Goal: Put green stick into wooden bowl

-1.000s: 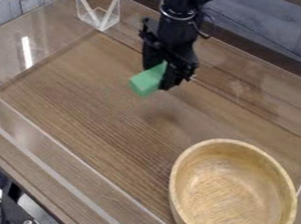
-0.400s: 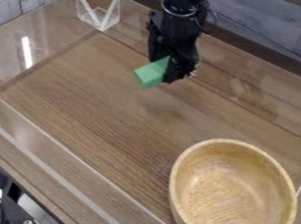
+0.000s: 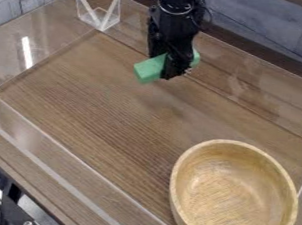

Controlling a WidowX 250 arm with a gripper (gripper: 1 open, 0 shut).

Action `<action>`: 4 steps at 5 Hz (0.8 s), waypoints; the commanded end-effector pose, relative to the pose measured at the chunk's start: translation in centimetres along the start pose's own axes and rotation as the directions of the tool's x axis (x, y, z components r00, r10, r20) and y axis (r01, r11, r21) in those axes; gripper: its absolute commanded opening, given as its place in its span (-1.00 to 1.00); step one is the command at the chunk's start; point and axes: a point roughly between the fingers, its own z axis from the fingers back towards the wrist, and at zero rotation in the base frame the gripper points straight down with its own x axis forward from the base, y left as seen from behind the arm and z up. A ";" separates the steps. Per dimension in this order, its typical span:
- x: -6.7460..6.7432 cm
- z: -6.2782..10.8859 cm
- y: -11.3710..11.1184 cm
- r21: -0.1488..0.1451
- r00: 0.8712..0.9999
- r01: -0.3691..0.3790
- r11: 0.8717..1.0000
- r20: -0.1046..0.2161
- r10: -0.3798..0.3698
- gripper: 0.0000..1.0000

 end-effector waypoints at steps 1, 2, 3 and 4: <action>0.9 1.3 1.3 0.036 0.997 0.040 0.999 0.063 -0.042 -1.00; 0.7 1.5 1.3 0.041 0.995 0.068 0.997 0.070 -0.070 -1.00; 0.7 1.6 1.3 0.045 0.993 0.090 0.995 0.076 -0.093 -1.00; 0.6 1.7 1.3 0.051 0.990 0.111 0.992 0.083 -0.115 -1.00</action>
